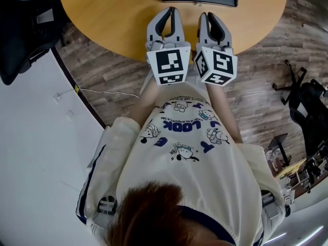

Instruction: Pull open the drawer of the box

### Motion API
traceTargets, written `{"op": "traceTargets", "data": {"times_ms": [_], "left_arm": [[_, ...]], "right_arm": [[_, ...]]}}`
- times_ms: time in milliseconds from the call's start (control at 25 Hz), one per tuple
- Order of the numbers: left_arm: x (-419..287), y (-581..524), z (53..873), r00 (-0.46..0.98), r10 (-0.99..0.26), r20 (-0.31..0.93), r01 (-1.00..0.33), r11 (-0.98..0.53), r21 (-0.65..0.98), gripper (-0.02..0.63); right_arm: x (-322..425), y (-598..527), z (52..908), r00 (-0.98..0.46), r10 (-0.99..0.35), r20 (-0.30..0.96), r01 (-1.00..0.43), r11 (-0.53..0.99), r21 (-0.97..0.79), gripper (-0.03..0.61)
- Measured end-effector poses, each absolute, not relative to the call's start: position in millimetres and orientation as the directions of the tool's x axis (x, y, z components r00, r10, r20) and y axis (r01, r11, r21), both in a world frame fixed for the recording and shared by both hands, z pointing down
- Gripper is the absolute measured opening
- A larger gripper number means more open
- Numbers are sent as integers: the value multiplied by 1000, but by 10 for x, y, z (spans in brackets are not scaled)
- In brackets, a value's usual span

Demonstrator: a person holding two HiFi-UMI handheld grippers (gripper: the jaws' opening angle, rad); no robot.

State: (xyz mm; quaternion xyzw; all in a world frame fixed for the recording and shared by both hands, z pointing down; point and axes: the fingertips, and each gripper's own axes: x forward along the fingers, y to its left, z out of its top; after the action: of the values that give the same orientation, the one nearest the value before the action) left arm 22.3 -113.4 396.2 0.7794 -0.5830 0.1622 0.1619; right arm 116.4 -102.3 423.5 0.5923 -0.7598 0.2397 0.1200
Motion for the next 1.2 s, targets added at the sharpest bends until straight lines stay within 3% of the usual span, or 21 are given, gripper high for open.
{"op": "traceTargets", "data": {"times_ms": [80,200,1200], "left_arm": [[213,-1154,3968,275,-852,445,-959,-275,65,17],[197,-1163,3998,282,-845,453,-957,-279,75,17],[167,-1279,4405,268,-810,521,-962,-252,104,17]], "right_arm": [[1150,-1032,4276,-264,-836,482,-961,185,-206,54],[1125,-1041,4352,-260,-826,501,-963,183,-198,121],[1160,-1233,4947,-206,-777,594,-977,133,-165,161]]}}
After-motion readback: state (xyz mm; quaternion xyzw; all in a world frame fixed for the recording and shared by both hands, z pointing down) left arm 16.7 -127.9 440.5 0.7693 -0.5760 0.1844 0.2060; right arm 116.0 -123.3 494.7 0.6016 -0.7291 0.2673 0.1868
